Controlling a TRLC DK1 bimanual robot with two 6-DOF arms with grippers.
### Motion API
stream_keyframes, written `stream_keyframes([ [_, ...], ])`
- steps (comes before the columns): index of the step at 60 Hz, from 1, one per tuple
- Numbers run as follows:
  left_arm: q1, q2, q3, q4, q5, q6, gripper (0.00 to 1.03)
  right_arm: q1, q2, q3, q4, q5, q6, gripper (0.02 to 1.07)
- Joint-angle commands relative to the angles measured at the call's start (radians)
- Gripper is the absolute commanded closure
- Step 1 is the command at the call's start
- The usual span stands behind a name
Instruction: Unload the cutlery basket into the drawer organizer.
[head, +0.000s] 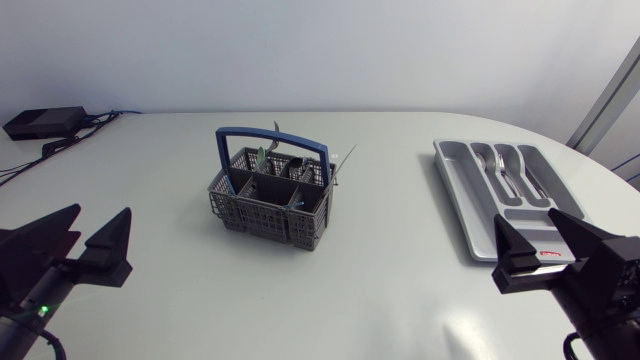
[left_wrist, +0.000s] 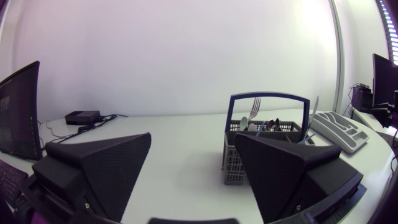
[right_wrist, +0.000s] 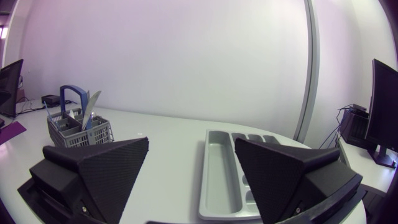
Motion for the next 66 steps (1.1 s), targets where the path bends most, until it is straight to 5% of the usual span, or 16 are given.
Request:
stream_keyframes([
  [1,-0.024,0.091,0.078,0.006,-0.008,0.001,0.11,0.016,0.069,0.057,0.028,0.010,0.005,0.07],
  [20,-0.067,0.560,0.331,-0.085,-0.010,-0.025,0.21,0.109,0.382,0.221,0.045,0.077,0.017,0.07],
  [38,-0.184,0.818,0.486,-0.254,-0.010,0.093,0.10,0.235,0.613,0.391,-0.138,0.140,0.034,0.07],
  [47,-0.241,0.902,0.503,-0.226,-0.002,0.128,0.10,0.313,0.724,0.482,-0.254,0.106,0.033,0.07],
  [51,-0.248,0.915,0.480,-0.154,0.039,0.174,0.10,0.318,0.744,0.502,-0.286,0.011,0.033,0.07],
  [66,-0.126,1.000,0.466,0.013,0.272,0.237,0.10,0.370,0.823,0.539,-0.288,-0.084,-0.001,0.07],
])
